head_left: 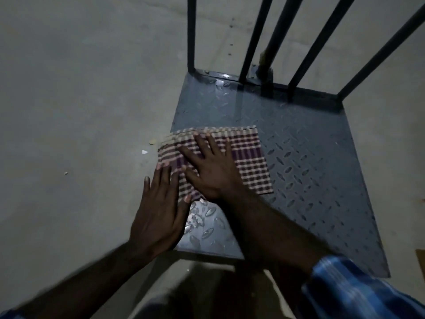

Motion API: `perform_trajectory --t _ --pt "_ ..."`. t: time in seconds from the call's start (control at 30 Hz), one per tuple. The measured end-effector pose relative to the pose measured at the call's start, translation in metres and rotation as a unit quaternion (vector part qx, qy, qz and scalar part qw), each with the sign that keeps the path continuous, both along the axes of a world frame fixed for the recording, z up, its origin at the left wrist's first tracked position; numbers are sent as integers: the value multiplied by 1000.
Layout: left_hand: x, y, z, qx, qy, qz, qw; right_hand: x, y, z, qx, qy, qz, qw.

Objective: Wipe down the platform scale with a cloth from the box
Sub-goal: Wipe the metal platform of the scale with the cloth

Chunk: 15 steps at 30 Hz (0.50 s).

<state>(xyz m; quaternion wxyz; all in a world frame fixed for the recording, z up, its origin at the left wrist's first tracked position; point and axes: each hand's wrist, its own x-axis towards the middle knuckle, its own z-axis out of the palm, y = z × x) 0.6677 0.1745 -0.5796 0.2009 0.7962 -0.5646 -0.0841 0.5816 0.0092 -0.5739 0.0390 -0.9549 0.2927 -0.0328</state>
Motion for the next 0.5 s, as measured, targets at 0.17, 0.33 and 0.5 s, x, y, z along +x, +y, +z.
perform_trajectory --t 0.17,0.33,0.5 --pt "15 -7 -2 -9 -5 -17 1000 19 -4 -2 -31 -1 84 996" --pt "14 -13 2 27 -38 -74 996 -12 -59 9 8 37 -21 999" --pt "14 -12 5 72 -51 -94 992 37 -53 5 29 9 -69 997"
